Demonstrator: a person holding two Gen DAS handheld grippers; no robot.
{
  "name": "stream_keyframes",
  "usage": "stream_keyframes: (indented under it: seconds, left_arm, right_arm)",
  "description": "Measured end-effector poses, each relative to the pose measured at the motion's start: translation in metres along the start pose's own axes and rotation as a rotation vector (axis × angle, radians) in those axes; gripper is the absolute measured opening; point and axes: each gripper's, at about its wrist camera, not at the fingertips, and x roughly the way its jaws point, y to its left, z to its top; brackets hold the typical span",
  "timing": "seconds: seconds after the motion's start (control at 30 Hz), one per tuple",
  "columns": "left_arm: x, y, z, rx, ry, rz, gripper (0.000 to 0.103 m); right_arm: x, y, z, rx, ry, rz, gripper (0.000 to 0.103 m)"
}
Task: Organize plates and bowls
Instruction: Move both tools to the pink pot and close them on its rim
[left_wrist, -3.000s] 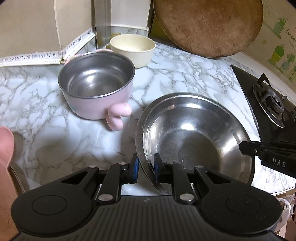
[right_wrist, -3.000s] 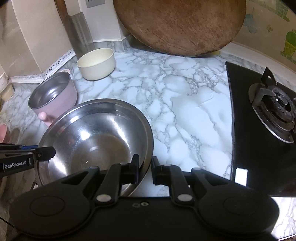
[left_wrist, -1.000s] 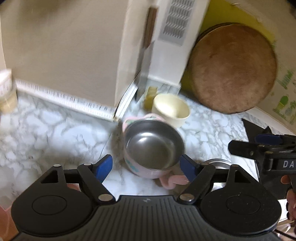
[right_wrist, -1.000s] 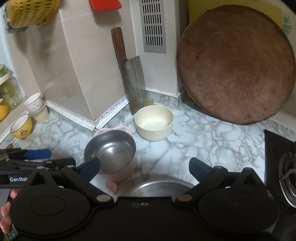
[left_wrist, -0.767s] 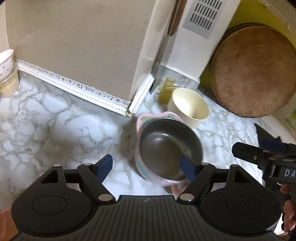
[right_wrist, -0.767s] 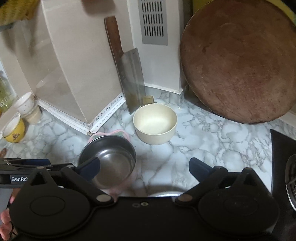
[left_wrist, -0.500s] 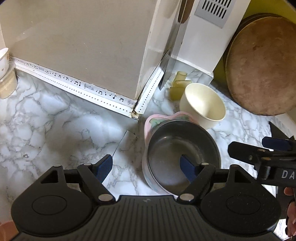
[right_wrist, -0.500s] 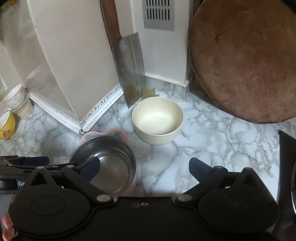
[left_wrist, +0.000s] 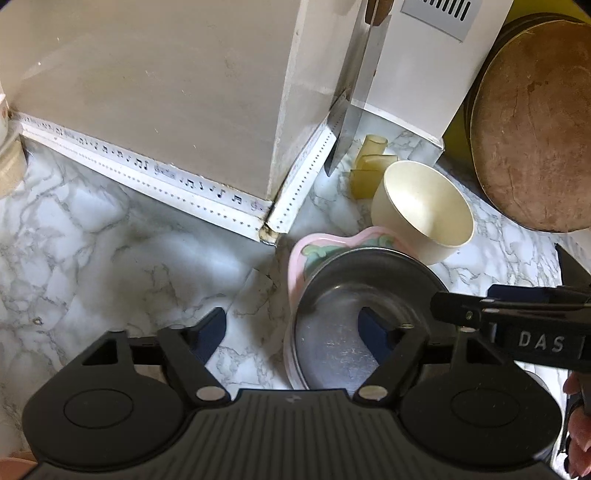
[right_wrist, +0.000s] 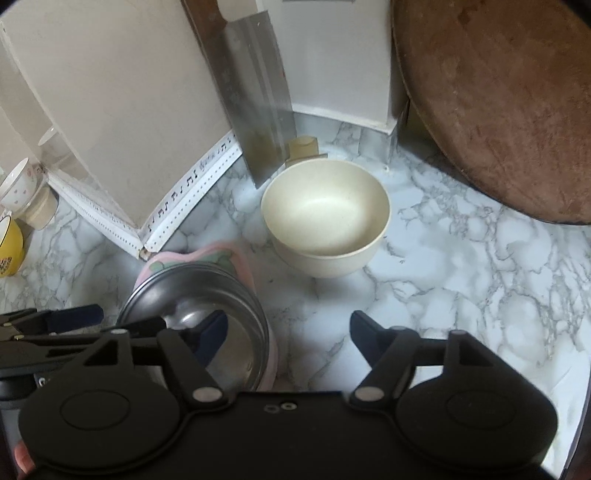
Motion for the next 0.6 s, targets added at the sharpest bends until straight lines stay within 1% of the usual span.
stream_keyframes:
  seconds: [0.03,0.1,0.13,0.2,0.33,0.37,0.5,0.6]
  left_arm:
    - [0.002,0.0,0.0,-0.004,0.016,-0.003,0.06]
    - [0.004,-0.002,-0.001,-0.003,0.03,0.007,0.052]
    - [0.004,-0.003,-0.002,-0.003,0.031,0.01,0.05]
    - [0.006,-0.004,-0.004,-0.006,0.042,0.007,0.036]
    - [0.008,-0.007,-0.008,-0.017,0.067,0.001,0.028]
    - [0.008,-0.007,-0.009,-0.015,0.069,0.004,0.024]
    - [0.007,-0.006,-0.011,-0.019,0.072,0.025,0.015]
    - [0.006,-0.005,-0.012,-0.02,0.072,0.031,0.013]
  right_arm:
    - [0.001,0.0,0.0,-0.006,0.003,0.002,0.066]
    - [0.002,0.002,-0.002,-0.021,0.013,0.009,0.057]
    - [0.003,0.004,-0.002,-0.026,0.017,0.013,0.055]
    - [0.003,0.006,-0.004,-0.038,0.022,0.021,0.048]
    - [0.003,0.009,-0.007,-0.05,0.039,0.029,0.038]
    - [0.003,0.009,-0.007,-0.05,0.043,0.028,0.035]
    - [0.003,0.009,-0.012,-0.052,0.056,0.029,0.023]
    - [0.003,0.009,-0.014,-0.047,0.061,0.032,0.019]
